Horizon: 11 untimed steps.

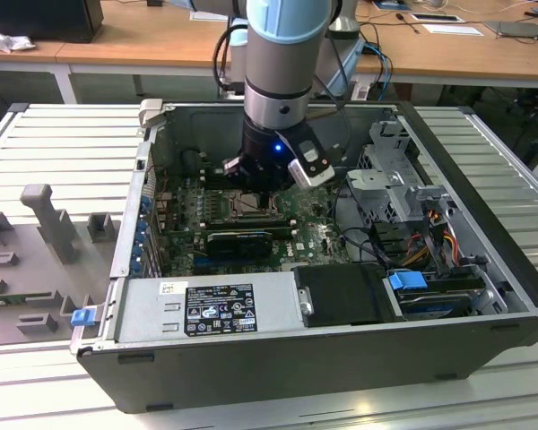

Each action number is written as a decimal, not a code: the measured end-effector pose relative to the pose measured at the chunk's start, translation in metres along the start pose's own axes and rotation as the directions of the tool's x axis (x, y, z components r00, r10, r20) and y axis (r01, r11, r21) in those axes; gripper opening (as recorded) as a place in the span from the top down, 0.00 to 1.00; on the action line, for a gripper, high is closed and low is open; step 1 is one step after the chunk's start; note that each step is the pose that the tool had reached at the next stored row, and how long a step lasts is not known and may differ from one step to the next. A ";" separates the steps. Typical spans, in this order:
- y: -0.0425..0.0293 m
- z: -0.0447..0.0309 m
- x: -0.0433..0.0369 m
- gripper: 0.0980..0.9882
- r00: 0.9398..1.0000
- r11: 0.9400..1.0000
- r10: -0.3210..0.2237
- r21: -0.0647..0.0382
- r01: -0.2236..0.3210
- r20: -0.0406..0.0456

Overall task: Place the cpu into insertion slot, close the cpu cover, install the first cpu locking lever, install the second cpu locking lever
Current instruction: 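Install the second cpu locking lever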

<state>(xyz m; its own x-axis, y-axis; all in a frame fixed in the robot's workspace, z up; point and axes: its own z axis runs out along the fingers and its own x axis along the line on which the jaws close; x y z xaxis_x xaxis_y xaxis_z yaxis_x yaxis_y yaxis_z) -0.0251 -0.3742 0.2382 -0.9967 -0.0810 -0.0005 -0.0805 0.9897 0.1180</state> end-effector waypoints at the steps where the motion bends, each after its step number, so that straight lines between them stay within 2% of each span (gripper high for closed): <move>1: 0.0002 0.0001 0.0043 0.99 1.000 1.000 0.000 0.000 0.000 0.000; 2: 0.0005 0.0001 0.0089 0.99 1.000 1.000 0.000 -0.001 0.000 0.000; 3: 0.0009 0.0003 0.0203 0.99 1.000 1.000 0.000 -0.001 0.000 0.000; 4: 0.0005 0.0006 0.0251 0.99 1.000 1.000 0.000 -0.003 0.000 0.000; 11: -0.0015 0.0119 0.0257 0.99 1.000 1.000 0.000 -0.009 0.000 0.000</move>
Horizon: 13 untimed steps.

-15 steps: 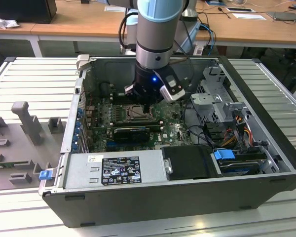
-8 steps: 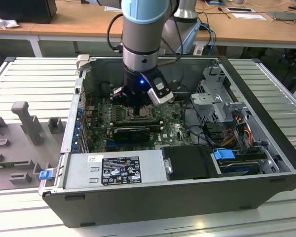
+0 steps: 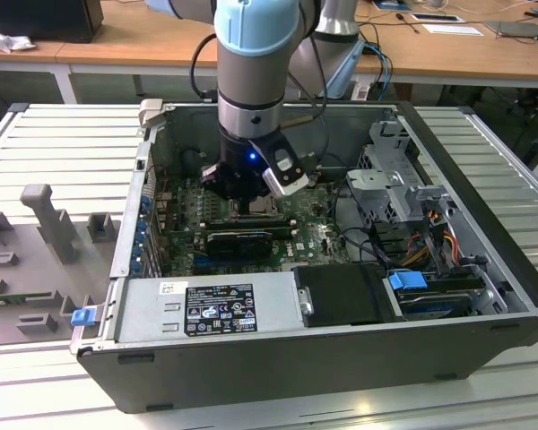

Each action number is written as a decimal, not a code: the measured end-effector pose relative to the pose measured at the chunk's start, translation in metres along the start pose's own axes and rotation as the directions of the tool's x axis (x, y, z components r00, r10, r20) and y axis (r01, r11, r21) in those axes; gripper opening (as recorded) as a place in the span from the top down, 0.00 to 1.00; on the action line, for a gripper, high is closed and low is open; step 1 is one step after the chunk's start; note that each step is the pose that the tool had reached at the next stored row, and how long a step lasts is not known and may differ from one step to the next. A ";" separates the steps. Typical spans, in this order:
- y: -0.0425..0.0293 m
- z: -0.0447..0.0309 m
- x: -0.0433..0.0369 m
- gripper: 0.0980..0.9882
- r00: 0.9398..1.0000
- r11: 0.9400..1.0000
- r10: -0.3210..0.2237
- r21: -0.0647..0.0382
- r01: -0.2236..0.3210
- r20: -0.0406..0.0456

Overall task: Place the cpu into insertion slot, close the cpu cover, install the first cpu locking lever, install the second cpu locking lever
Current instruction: 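Install the second cpu locking lever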

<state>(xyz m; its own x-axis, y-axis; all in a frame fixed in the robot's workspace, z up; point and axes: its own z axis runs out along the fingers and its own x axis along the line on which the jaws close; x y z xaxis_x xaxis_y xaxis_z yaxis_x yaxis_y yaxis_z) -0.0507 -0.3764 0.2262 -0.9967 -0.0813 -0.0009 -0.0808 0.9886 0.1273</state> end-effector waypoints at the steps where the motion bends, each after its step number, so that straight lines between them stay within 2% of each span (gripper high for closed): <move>1: -0.0006 0.0022 0.0012 0.99 1.000 1.000 -0.001 -0.005 0.001 0.000; 2: -0.0014 0.0025 0.0037 0.99 1.000 1.000 -0.001 -0.018 0.001 0.001; 3: -0.0024 0.0024 0.0059 0.99 1.000 1.000 -0.001 -0.027 0.001 0.002; 8: -0.0097 0.0017 0.0114 0.99 1.000 0.999 -0.001 -0.044 0.001 0.004; 11: -0.0124 0.0014 0.0151 0.99 1.000 0.998 -0.003 -0.063 0.004 0.005; 12: -0.0134 0.0023 0.0164 0.99 1.000 0.997 -0.009 -0.079 0.009 0.005; 13: -0.0142 0.0042 0.0170 0.99 1.000 0.996 -0.014 -0.089 0.014 0.006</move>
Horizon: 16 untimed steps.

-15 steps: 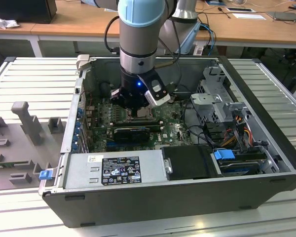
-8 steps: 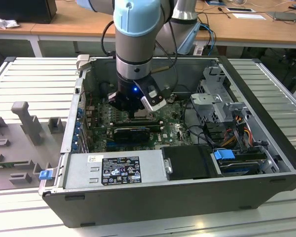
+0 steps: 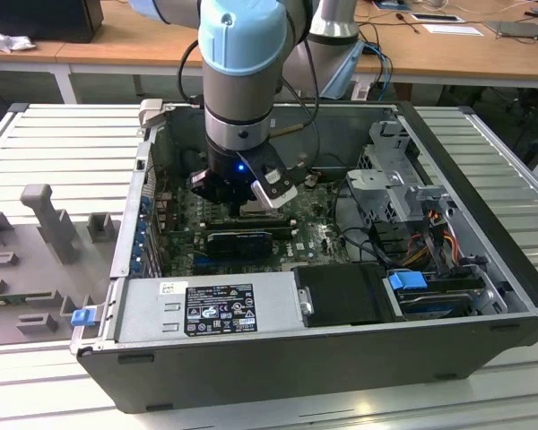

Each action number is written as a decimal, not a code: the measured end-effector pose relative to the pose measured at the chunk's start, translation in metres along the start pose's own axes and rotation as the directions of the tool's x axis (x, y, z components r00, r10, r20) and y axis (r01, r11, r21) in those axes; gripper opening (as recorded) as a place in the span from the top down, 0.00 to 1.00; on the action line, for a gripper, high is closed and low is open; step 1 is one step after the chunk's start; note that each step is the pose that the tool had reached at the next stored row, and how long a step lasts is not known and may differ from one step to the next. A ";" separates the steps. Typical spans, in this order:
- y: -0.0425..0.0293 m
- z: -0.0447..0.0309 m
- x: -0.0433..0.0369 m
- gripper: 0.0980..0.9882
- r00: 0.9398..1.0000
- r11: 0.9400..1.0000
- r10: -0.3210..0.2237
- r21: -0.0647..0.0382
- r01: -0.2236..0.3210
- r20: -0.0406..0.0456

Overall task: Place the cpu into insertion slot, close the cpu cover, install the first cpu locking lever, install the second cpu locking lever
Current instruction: 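Install the second cpu locking lever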

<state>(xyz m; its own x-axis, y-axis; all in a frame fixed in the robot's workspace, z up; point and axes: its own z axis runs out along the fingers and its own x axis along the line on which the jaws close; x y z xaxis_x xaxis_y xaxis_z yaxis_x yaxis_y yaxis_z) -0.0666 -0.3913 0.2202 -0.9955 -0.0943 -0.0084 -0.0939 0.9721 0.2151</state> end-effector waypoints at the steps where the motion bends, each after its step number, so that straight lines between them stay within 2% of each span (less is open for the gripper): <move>1: -0.0015 0.0036 0.0004 0.99 1.000 1.000 -0.003 -0.005 0.003 0.000; 6: -0.0065 0.0086 0.0050 0.99 1.000 1.000 -0.004 -0.022 0.004 0.001; 11: -0.0100 0.0123 0.0054 0.99 1.000 0.999 -0.004 -0.048 0.005 0.005; 13: -0.0109 0.0136 0.0055 0.99 1.000 0.998 -0.004 -0.061 0.005 0.006; 15: -0.0128 0.0154 0.0056 0.99 1.000 0.997 -0.005 -0.077 0.005 0.008; 16: -0.0147 0.0168 0.0058 0.99 1.000 0.996 -0.005 -0.090 0.006 0.009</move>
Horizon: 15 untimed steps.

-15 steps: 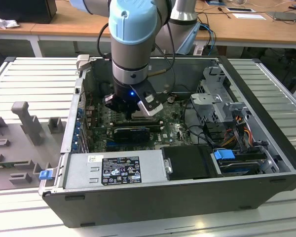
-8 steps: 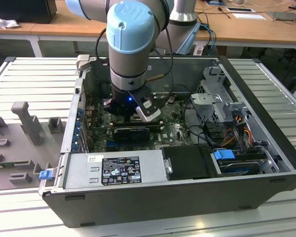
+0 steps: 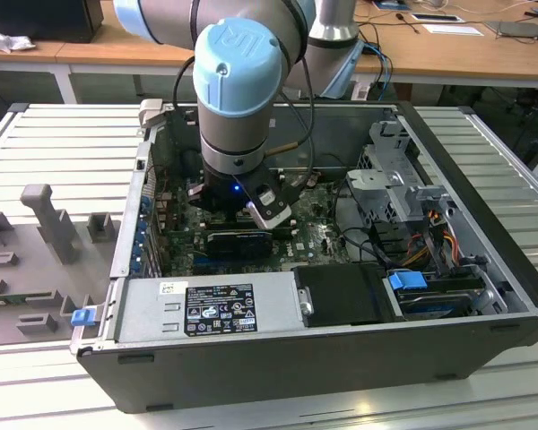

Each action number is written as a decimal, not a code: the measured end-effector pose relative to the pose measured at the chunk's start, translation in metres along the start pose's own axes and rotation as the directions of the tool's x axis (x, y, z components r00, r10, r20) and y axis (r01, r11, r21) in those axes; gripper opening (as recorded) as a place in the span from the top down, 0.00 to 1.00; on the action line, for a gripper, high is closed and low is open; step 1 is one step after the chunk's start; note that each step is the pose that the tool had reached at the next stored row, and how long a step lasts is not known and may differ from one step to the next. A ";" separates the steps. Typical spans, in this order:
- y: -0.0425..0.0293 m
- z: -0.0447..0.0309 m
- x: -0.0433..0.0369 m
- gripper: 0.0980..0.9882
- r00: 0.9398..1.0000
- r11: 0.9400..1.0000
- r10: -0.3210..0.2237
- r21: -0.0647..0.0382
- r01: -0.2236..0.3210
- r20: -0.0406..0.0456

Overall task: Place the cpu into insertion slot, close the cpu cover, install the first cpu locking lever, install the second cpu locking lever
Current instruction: 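Install the second cpu locking lever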

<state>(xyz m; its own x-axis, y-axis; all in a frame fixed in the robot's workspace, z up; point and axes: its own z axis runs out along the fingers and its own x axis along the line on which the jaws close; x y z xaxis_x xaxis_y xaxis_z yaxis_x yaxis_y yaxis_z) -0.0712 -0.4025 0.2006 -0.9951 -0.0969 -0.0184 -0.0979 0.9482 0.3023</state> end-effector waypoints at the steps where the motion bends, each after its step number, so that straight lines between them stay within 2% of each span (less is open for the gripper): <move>1: -0.0011 0.0007 0.0002 0.99 1.000 1.000 0.000 -0.008 0.000 0.001; 3: -0.0027 0.0030 0.0006 0.99 1.000 1.000 0.000 -0.027 0.001 0.003; 4: -0.0032 0.0044 0.0010 0.99 1.000 0.999 -0.001 -0.033 0.001 0.003; 7: -0.0043 0.0069 0.0029 0.99 1.000 0.999 -0.002 -0.041 0.002 0.004; 10: -0.0045 0.0060 0.0044 0.99 1.000 0.999 -0.002 -0.045 0.003 0.004; 14: 0.0004 -0.0096 0.0041 0.99 1.000 0.999 -0.002 -0.045 0.002 0.004; 15: 0.0030 -0.0174 0.0039 0.99 1.000 0.999 -0.002 -0.045 0.002 0.003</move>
<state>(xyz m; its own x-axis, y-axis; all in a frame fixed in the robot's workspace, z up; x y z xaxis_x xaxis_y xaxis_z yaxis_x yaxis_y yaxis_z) -0.0751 -0.4054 0.2180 -0.9950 -0.0979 -0.0219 -0.0994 0.9333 0.3452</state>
